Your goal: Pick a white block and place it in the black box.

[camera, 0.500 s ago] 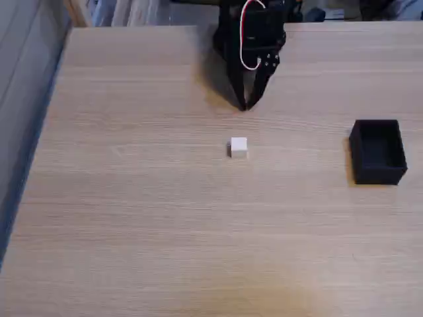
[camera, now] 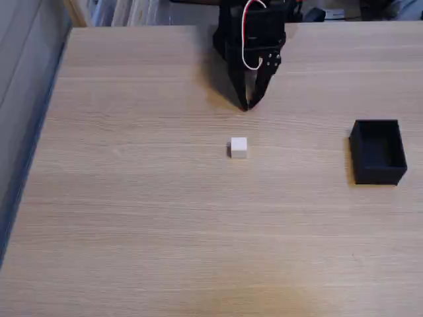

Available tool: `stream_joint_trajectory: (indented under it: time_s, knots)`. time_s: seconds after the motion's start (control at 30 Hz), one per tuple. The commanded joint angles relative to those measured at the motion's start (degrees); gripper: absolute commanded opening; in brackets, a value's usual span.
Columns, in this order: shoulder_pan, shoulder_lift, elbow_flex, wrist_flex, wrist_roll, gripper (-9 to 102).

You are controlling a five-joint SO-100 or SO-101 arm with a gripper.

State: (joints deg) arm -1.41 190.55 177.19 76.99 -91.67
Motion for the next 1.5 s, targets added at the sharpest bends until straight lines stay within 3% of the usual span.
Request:
stream_joint_trajectory:
  time_s: [0.0,0.83,1.2,1.47]
  knots:
    - [-0.3,0.4,0.9,0.2,-0.4,0]
    - [1.4,0.4,0.9,0.2,0.0,0]
    - [6.4,0.4,0.9,0.2,-0.4,1]
    - [6.4,0.4,0.8,-1.9,-1.0,13]
